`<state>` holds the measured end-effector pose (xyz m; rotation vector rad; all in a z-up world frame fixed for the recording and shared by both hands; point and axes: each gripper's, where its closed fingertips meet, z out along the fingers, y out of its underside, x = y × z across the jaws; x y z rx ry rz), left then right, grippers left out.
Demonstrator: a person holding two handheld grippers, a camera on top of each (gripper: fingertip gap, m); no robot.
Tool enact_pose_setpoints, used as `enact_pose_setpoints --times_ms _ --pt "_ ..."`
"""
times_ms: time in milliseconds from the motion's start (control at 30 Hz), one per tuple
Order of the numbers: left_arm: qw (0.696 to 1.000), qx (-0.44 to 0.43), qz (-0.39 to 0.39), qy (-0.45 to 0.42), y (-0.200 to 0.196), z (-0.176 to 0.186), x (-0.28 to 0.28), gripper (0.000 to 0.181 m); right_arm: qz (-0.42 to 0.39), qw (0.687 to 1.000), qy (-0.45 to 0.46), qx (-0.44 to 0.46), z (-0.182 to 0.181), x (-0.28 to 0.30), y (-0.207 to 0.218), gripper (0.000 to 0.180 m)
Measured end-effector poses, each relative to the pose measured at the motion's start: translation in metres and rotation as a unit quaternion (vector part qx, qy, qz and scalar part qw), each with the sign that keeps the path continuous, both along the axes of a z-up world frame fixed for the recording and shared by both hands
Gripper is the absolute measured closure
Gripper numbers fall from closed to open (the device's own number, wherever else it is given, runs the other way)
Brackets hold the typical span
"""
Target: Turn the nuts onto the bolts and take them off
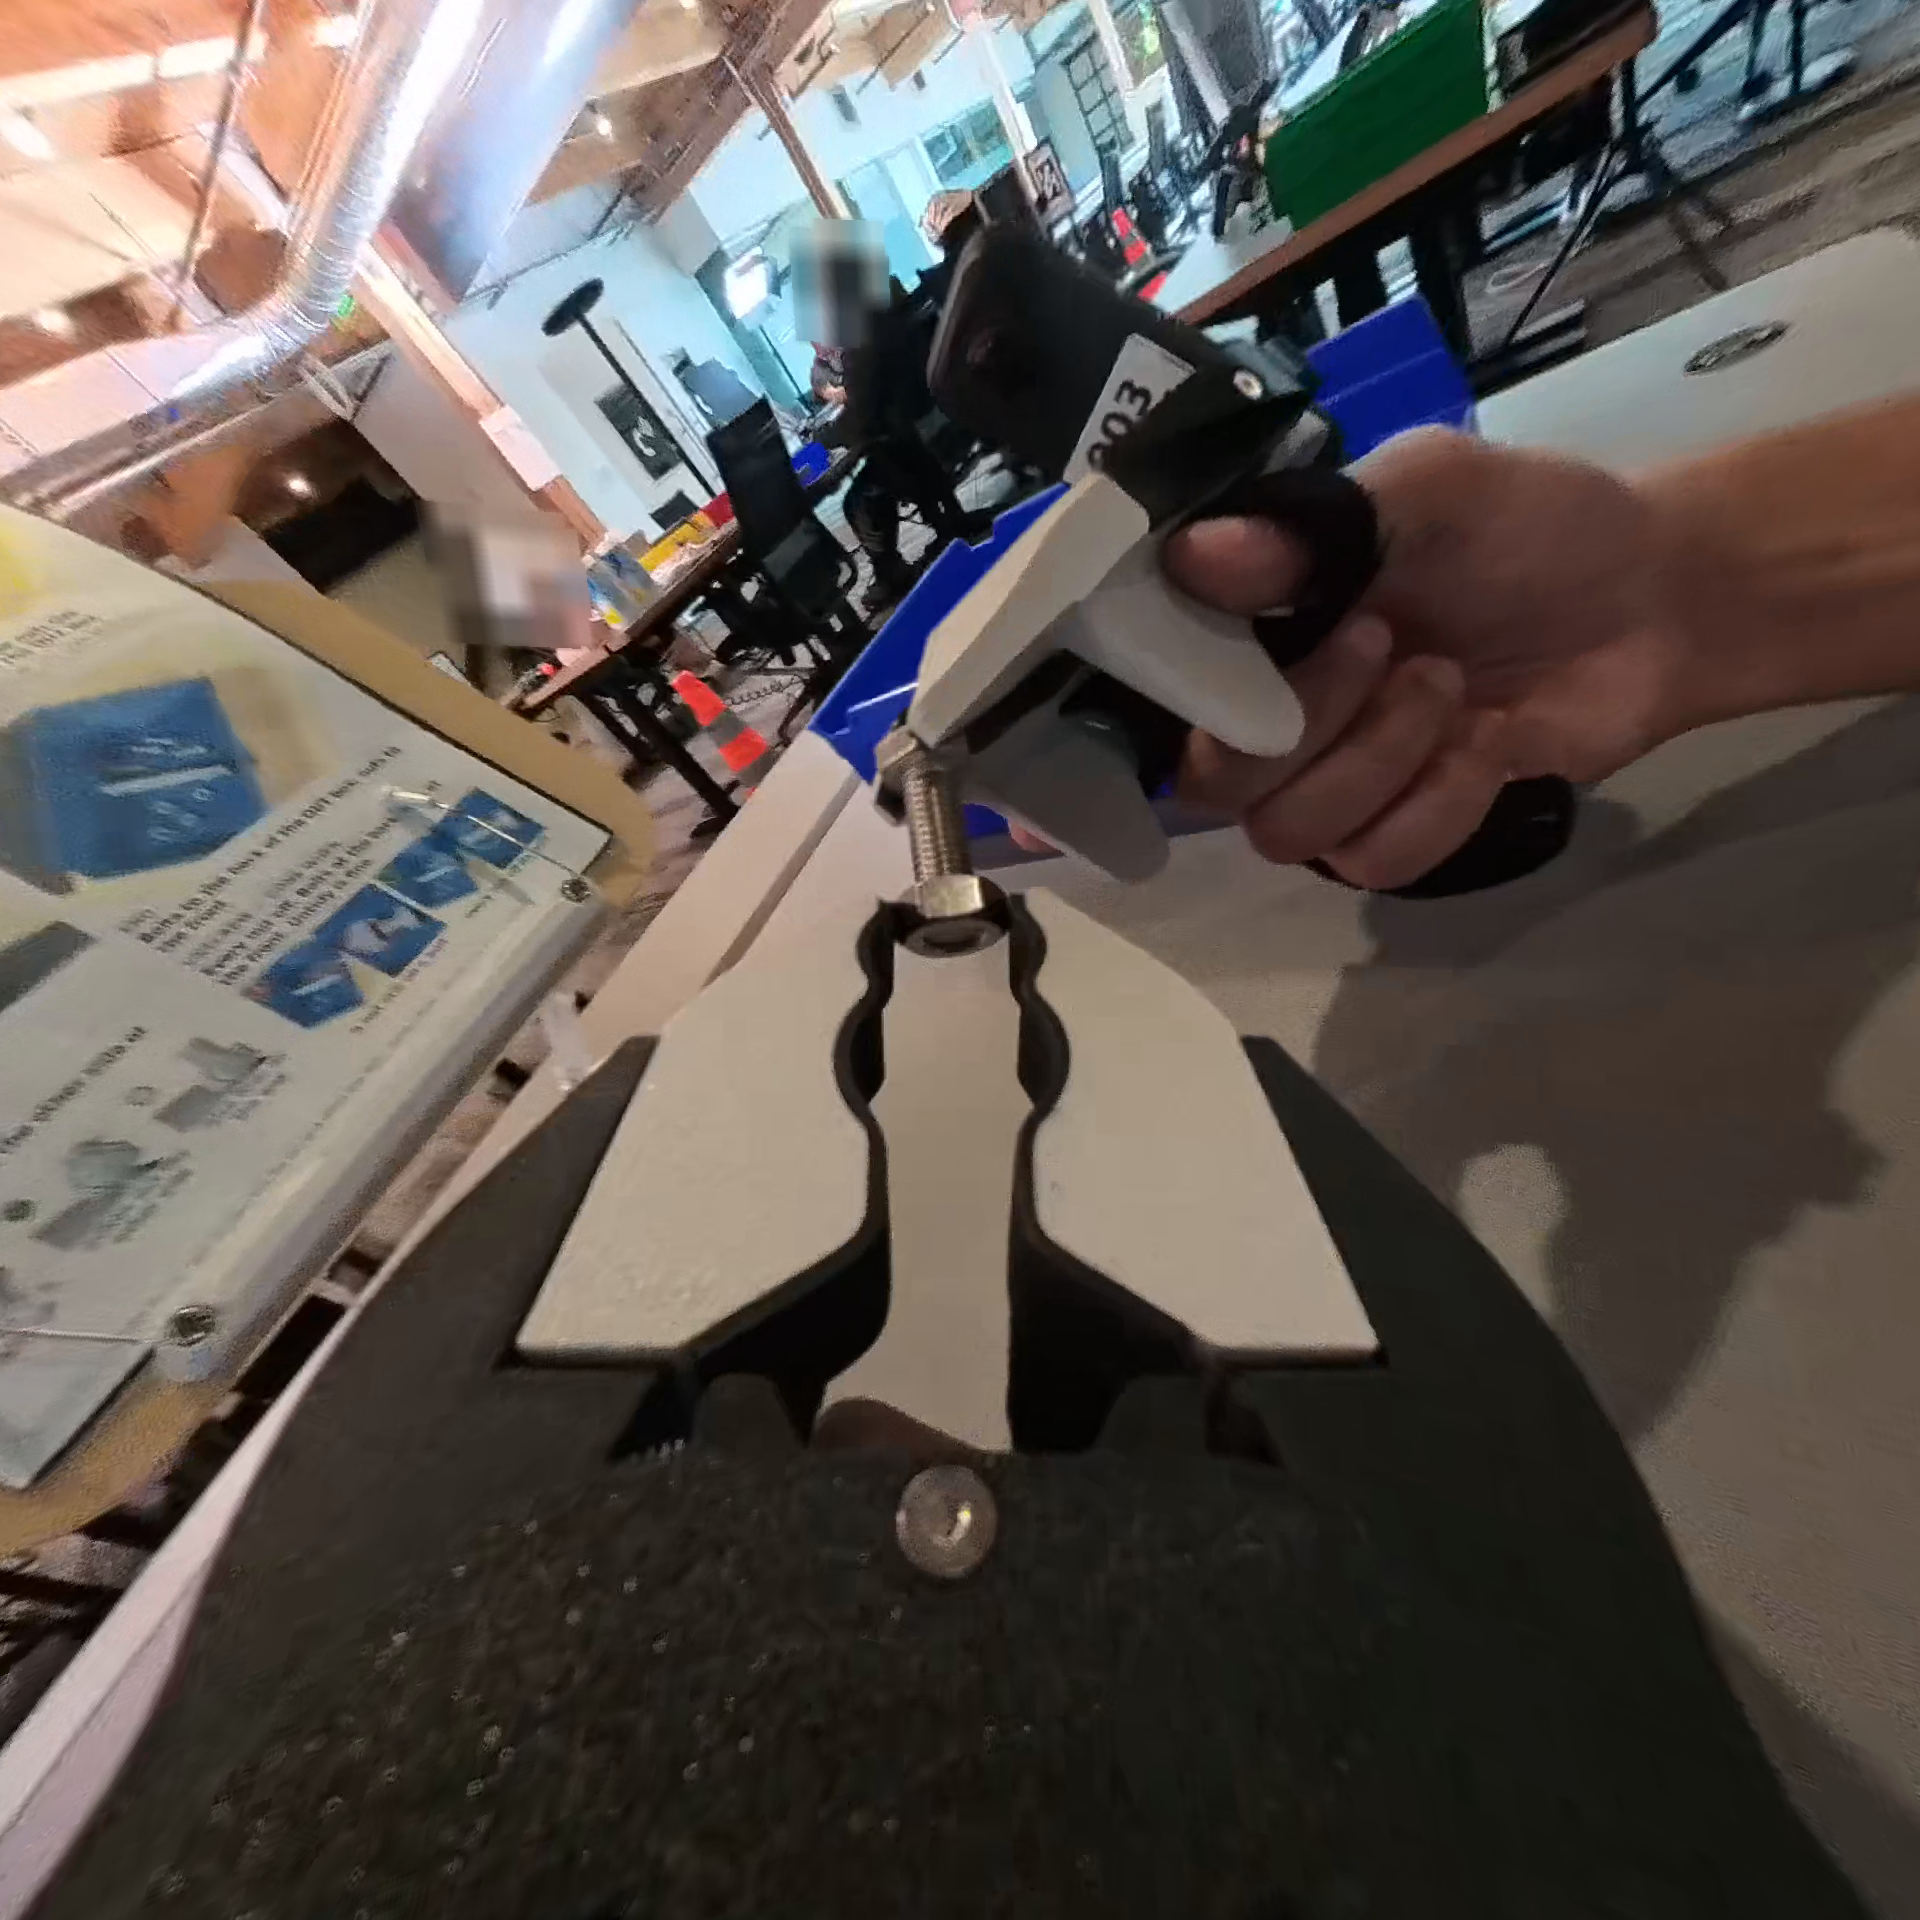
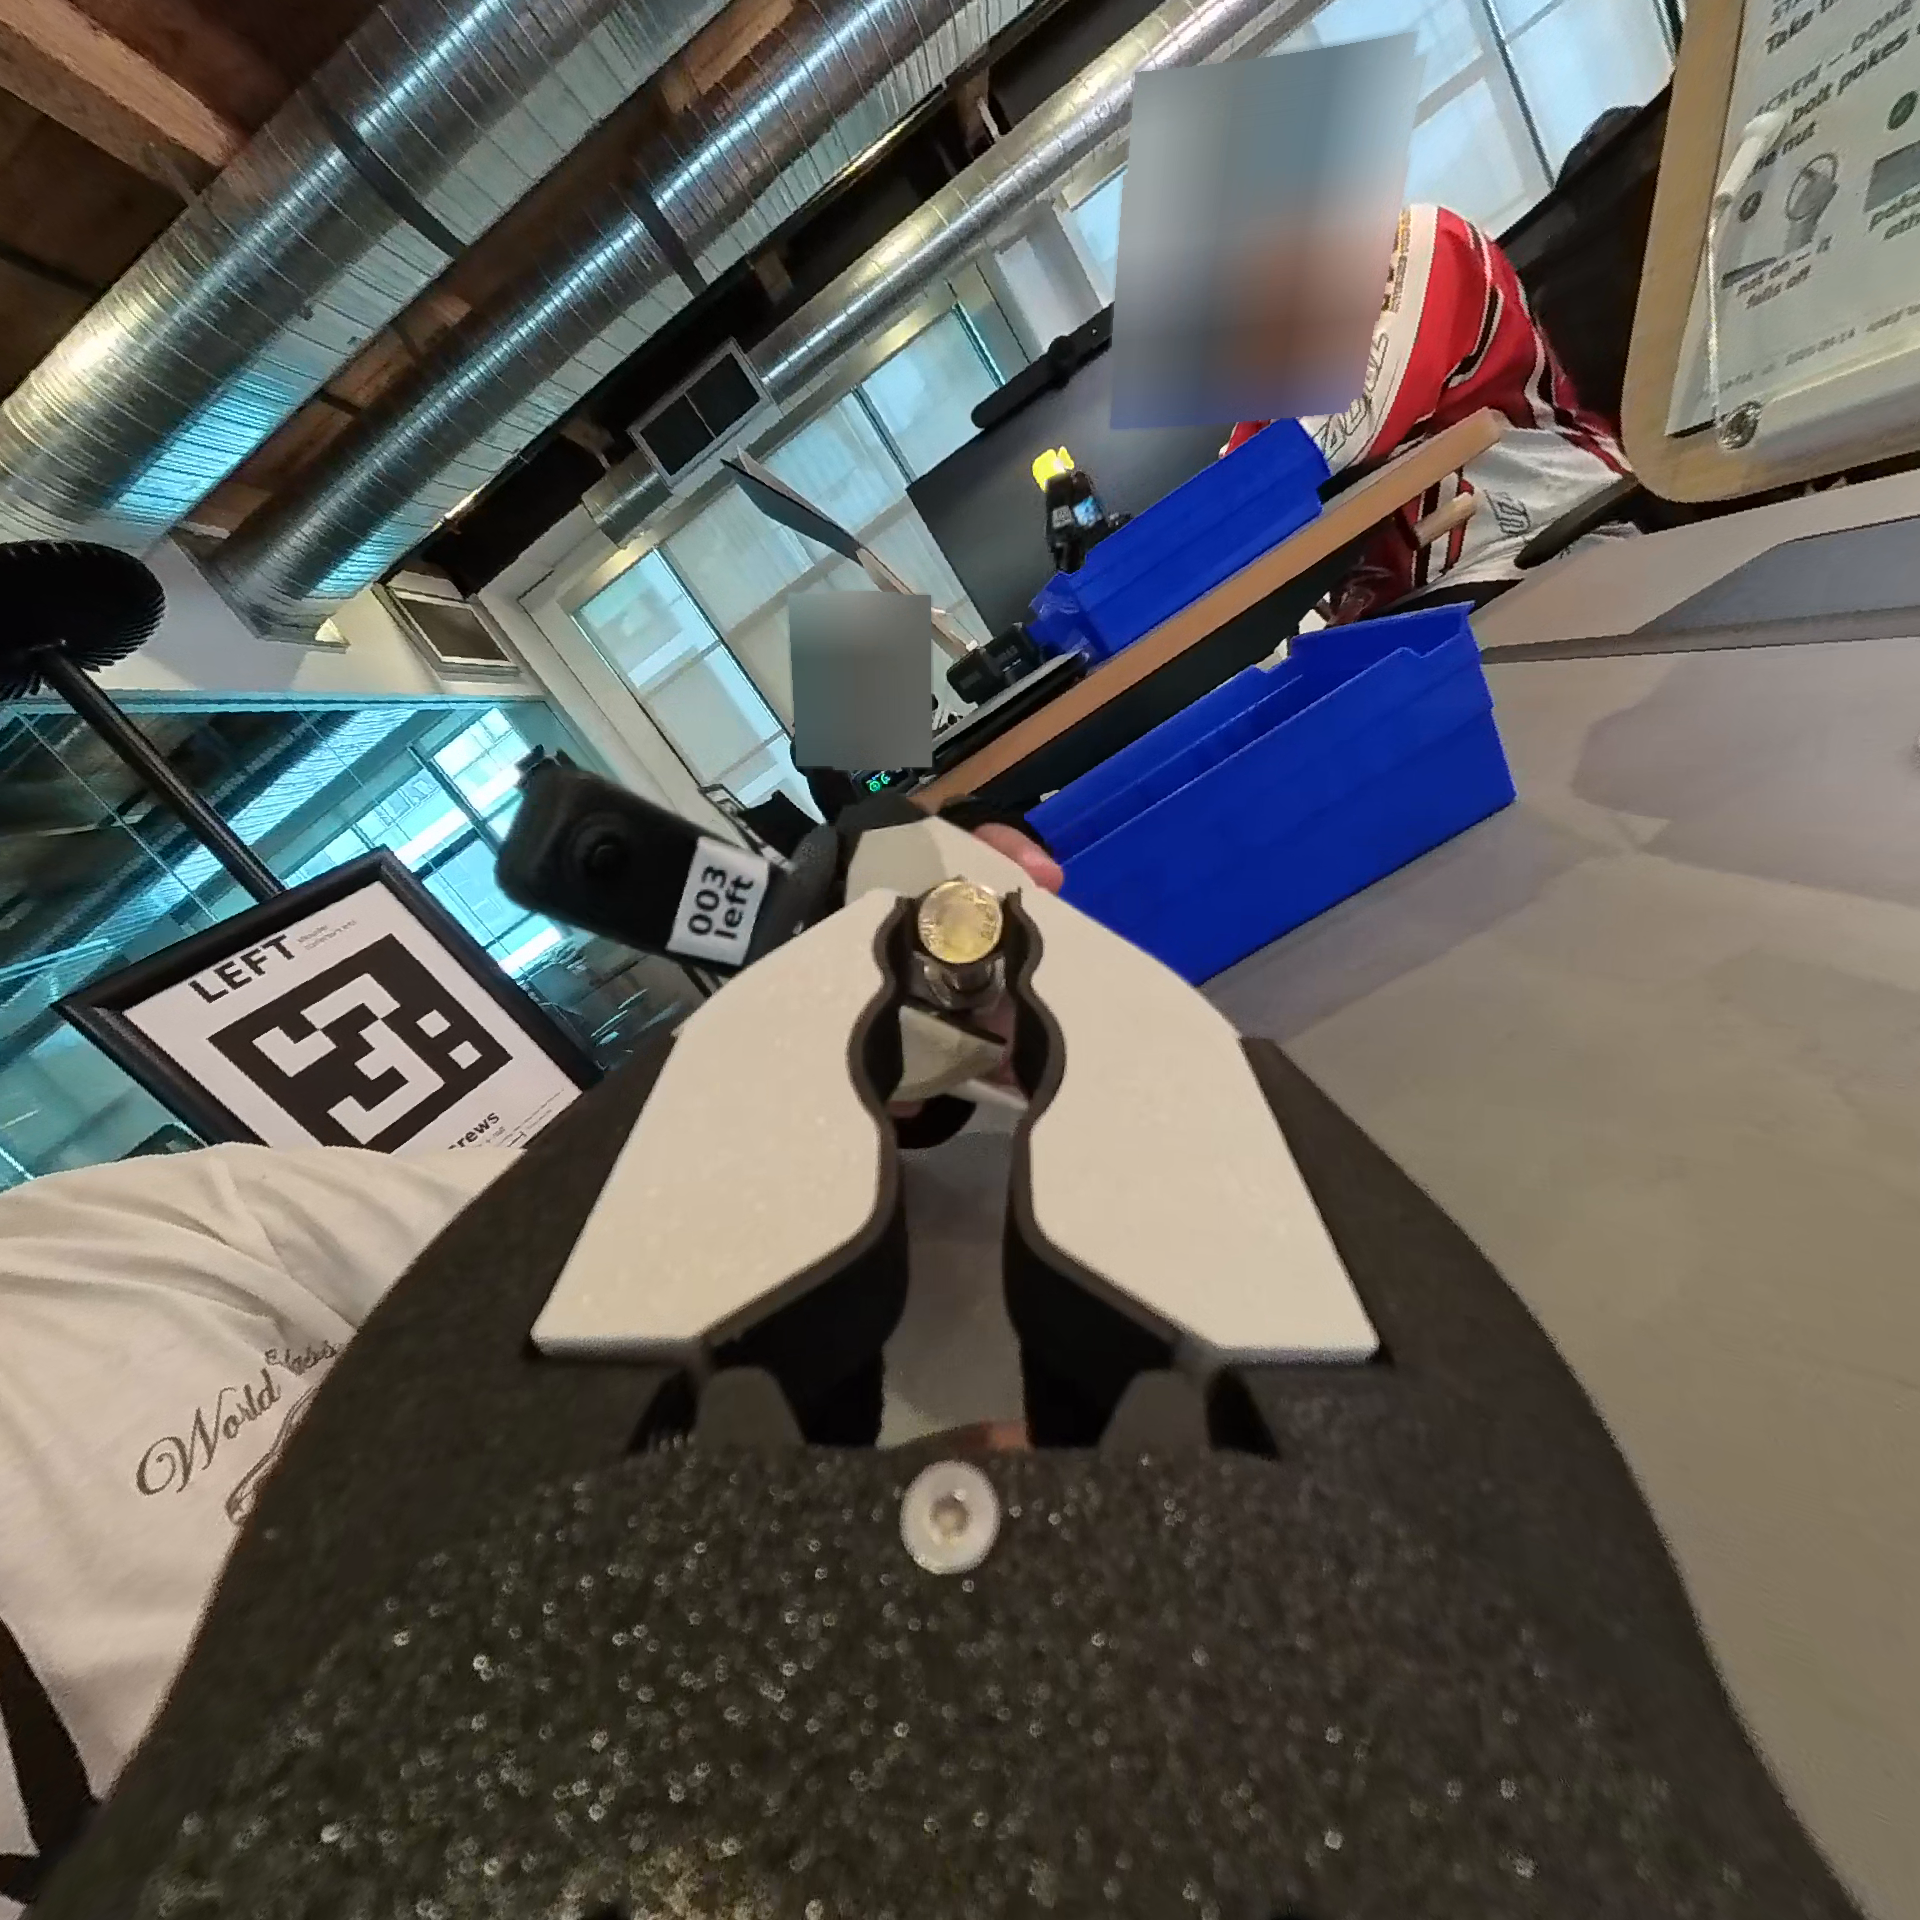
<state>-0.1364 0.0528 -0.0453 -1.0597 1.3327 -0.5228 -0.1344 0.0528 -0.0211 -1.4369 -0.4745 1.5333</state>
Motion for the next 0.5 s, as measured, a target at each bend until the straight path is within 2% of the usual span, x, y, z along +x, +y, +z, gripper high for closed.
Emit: enact_pose_setpoints --times_ms 67,133,267,400,500 --pt "1.0 0.014 0.009 0.005 0.001 0.0 0.0 0.16 -0.002 1.0 -0.001 -0.002 -0.001 0.0 0.001 0.164" --pt "1.0 -0.007 0.004 0.007 0.001 -0.002 0.001 0.161 -0.003 1.0 -0.001 -0.005 -0.001 0.001 0.001 0.164" --pt "0.989 -0.135 -0.063 -0.003 -0.008 0.0 0.002 0.161 0.008 1.0 -0.007 0.012 0.001 0.001 -0.004 0.164" --pt "0.942 -0.291 -0.167 -0.007 -0.024 0.004 -0.002 0.161 0.023 0.996 -0.047 0.067 0.004 -0.003 -0.017 0.164" --pt "0.901 -0.363 -0.239 0.0 -0.036 0.005 -0.008 0.161 0.035 0.986 -0.101 0.128 0.0 -0.007 -0.03 0.163"
